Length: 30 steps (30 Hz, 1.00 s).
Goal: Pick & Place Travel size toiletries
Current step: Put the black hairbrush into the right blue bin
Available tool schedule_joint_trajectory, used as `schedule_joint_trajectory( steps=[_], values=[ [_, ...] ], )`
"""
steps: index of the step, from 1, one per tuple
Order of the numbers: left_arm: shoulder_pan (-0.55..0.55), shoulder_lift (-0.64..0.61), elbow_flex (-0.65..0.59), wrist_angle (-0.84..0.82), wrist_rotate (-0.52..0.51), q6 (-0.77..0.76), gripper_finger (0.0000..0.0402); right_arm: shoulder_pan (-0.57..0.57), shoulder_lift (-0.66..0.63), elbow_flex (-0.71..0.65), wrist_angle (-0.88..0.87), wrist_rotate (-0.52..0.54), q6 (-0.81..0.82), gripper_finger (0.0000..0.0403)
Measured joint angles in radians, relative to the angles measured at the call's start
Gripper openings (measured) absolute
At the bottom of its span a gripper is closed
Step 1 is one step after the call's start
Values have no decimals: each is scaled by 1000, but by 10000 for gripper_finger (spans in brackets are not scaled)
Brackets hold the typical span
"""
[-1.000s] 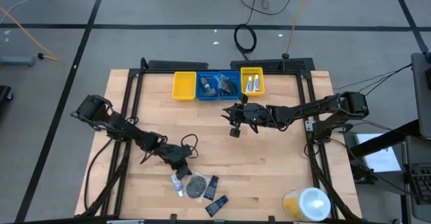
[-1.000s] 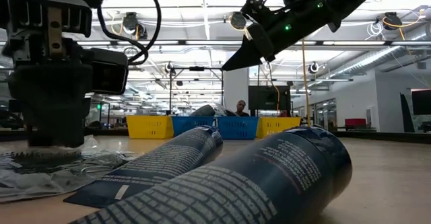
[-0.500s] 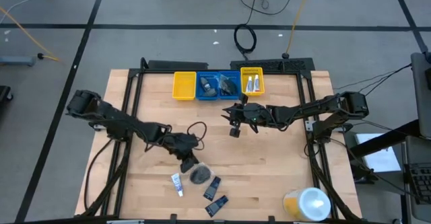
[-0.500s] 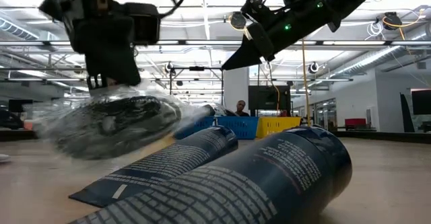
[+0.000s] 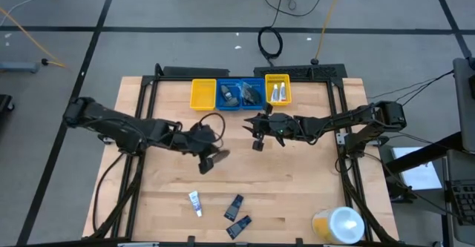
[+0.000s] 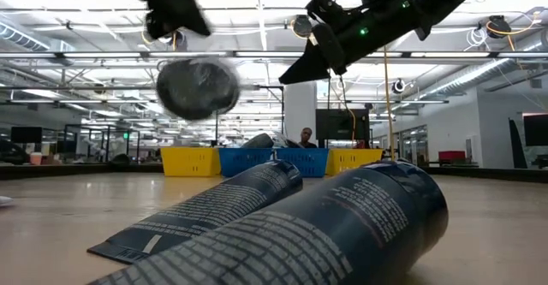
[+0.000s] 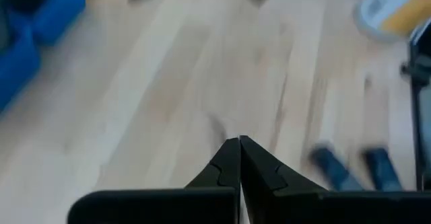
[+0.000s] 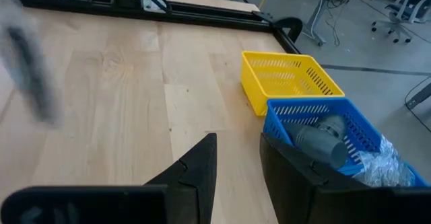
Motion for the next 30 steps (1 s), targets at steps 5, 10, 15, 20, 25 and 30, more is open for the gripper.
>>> schedule_joint_trajectory(
  steps=[5, 10, 15, 20, 25, 30],
  values=[
    [13, 6, 85, -50, -39, 91, 0, 0, 0, 0, 21, -2, 0, 105],
    [35, 8, 146, -82, -72, 161, 0, 1, 0, 0, 21, -2, 1, 105],
    [67, 8, 161, -100, -56, 194, 0, 6, 0, 0, 17, -6, 1, 105],
    [84, 39, 119, -95, 24, 111, 1, 7, 0, 0, -5, -9, 1, 105],
    [88, 123, 58, -97, 76, 19, 21, 7, 0, 0, -26, -8, 1, 105],
    [119, 204, -8, -93, 151, -56, 51, 8, 0, 0, -35, -8, 1, 105]
  ],
)
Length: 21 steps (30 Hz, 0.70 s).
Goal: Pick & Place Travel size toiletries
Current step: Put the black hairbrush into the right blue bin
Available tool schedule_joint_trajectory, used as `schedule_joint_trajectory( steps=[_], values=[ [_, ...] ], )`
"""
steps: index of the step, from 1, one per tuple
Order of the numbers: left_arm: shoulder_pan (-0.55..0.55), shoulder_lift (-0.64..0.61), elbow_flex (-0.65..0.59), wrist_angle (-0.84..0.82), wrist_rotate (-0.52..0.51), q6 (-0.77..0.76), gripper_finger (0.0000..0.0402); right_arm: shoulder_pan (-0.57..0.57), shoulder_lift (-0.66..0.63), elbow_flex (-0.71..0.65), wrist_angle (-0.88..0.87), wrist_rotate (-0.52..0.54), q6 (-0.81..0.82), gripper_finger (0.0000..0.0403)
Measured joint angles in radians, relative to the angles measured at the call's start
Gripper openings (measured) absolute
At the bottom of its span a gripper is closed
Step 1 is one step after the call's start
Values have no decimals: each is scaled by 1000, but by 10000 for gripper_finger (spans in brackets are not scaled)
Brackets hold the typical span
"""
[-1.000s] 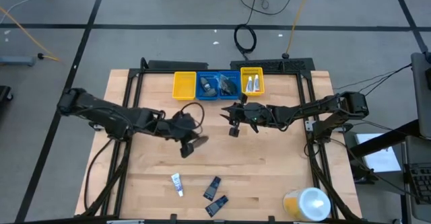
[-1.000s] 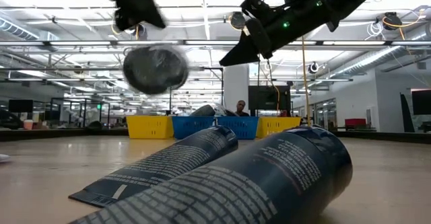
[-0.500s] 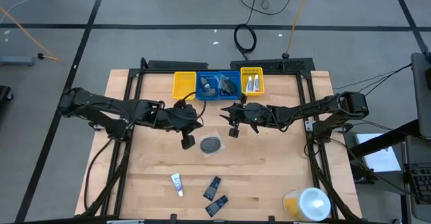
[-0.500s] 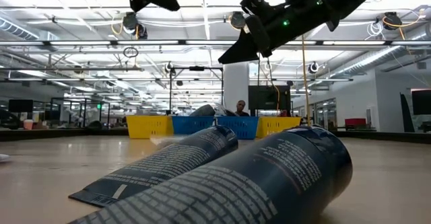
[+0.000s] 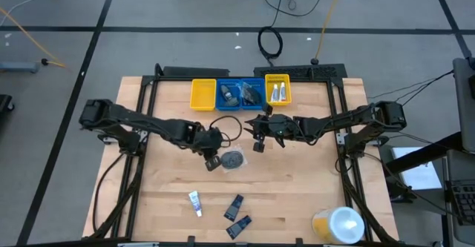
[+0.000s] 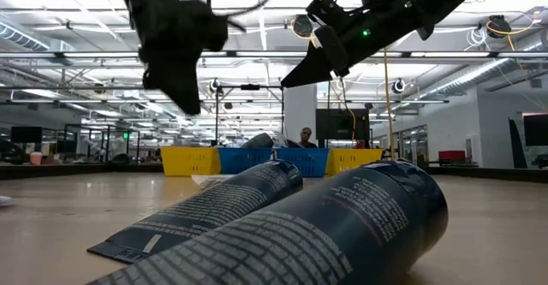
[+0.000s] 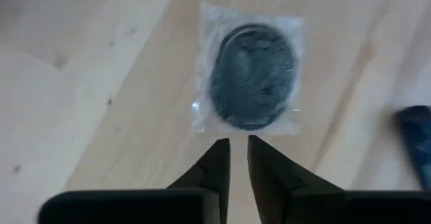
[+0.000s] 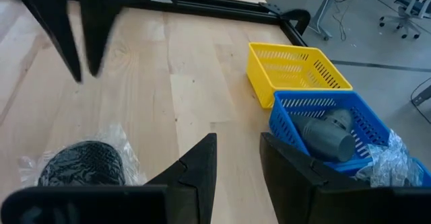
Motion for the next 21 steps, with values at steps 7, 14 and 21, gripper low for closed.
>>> schedule_joint_trajectory(
  steps=[7, 14, 21],
  values=[
    [52, 77, -87, 72, 96, -27, 94, 12, 0, 0, -10, -2, 0, 105],
    [92, 78, -98, 90, 107, -18, 141, 13, 0, 0, -14, -46, 0, 105],
    [127, 78, -98, 114, 154, 3, 181, 13, 0, 0, -19, -46, 0, 105]
  ],
)
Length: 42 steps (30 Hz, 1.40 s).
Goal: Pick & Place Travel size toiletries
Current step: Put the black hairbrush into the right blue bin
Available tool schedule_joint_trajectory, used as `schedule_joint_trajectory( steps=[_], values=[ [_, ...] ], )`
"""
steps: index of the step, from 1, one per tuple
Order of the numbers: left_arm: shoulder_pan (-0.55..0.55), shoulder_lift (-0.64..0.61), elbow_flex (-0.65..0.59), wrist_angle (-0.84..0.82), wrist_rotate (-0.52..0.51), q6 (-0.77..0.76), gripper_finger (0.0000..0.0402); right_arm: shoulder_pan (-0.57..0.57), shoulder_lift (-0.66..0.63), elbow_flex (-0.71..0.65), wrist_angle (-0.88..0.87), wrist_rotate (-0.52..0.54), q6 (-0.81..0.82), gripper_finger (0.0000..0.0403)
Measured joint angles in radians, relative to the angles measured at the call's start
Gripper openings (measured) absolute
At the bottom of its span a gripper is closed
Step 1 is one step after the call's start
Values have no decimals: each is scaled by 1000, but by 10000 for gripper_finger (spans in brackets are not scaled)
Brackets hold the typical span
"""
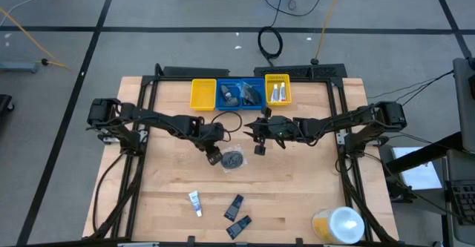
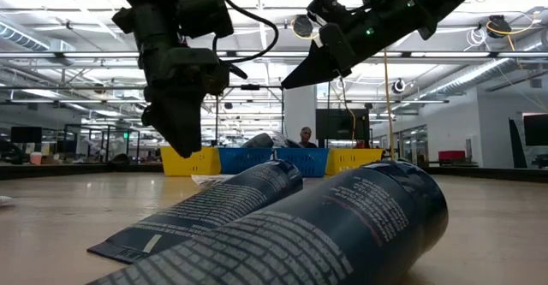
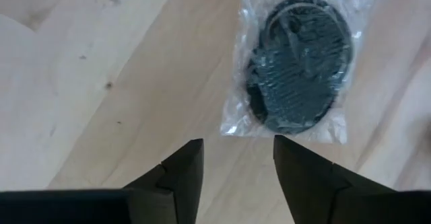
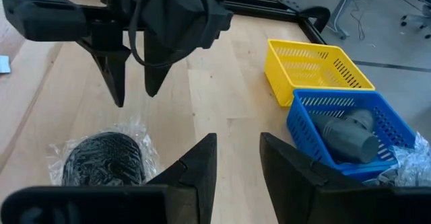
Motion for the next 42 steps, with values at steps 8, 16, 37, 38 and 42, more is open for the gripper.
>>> schedule_joint_trajectory(
  steps=[8, 16, 37, 38, 42],
  values=[
    [13, 0, 0, 34, 52, 26, 189, 0, 0, 0, -1, 0, 0, 105],
    [14, 33, -1, 54, 63, 26, 189, 0, 0, 0, -1, 0, 0, 105],
    [64, 136, -2, 101, 163, 34, 189, 1, 0, 0, -16, 0, 0, 105],
    [65, 139, -2, 101, 166, 37, 189, 1, 0, 0, -16, 0, 0, 105],
    [72, 142, 0, 106, 191, 48, 189, 1, 0, 0, -16, 0, 0, 105]
  ],
)
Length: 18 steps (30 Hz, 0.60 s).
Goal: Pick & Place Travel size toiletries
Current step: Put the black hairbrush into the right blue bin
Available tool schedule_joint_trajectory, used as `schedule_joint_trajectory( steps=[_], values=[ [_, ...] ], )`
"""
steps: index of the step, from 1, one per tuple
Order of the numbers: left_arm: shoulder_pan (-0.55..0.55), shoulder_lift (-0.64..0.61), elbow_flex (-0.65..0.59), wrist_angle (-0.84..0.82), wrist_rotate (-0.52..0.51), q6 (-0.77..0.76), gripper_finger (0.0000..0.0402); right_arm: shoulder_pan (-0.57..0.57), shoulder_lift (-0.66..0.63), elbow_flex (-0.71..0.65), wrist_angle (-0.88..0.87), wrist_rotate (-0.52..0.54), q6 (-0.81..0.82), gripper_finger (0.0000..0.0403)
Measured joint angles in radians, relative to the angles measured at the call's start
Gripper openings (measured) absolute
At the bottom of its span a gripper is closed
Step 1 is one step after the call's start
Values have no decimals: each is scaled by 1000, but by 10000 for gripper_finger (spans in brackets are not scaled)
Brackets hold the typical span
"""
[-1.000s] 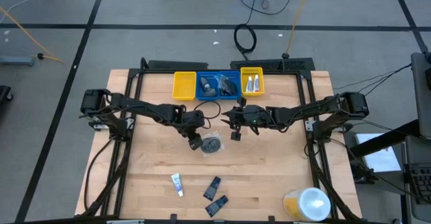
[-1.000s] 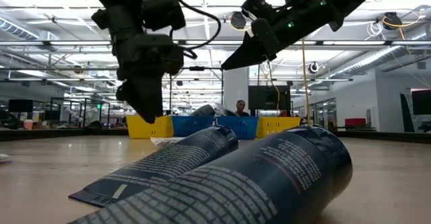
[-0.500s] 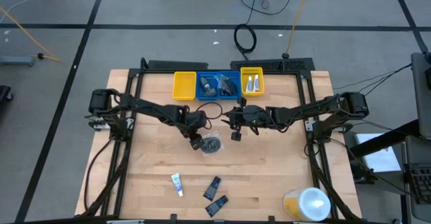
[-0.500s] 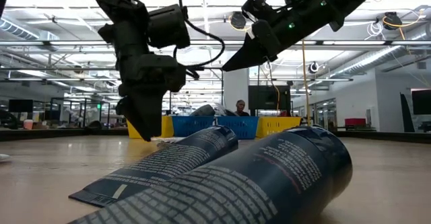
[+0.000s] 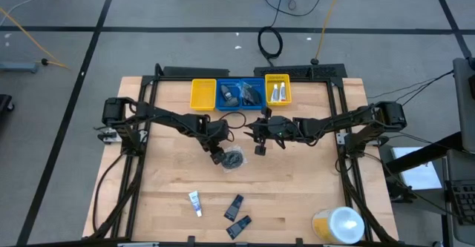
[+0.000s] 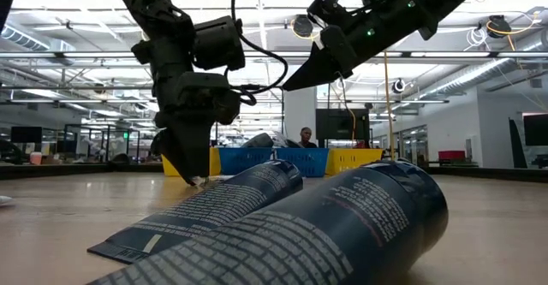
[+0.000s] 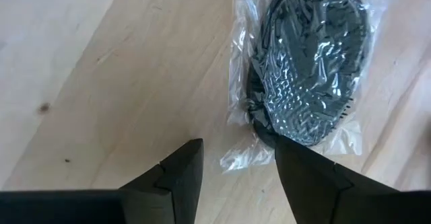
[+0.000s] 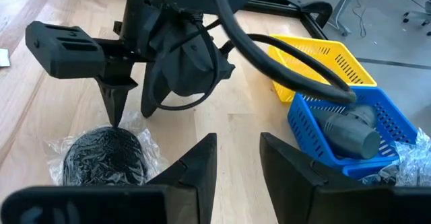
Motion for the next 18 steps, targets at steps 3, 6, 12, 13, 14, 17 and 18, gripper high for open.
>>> schedule_joint_trajectory(
  steps=[3, 6, 12, 13, 14, 17, 18],
  values=[
    [1, -1, -1, 14, 19, 3, 189, 0, 0, 0, 1, 0, 0, 105],
    [9, -5, -1, 15, 20, 5, 189, 0, 0, 0, 1, 0, 0, 105],
    [12, -5, -1, 22, 85, 36, 176, 0, 0, 0, 0, 0, 0, 105],
    [12, -5, -1, 22, 96, 41, 167, 0, 0, 0, 0, 0, 0, 105],
    [11, -5, -1, 20, 98, 47, 155, 0, 0, 0, 0, 0, 0, 105],
    [6, 5, -1, 19, 94, 68, 101, 0, 0, 0, 0, 1, 0, 105],
    [5, 6, -2, 15, 91, 67, 76, 0, 0, 0, 0, 1, 0, 105]
  ],
)
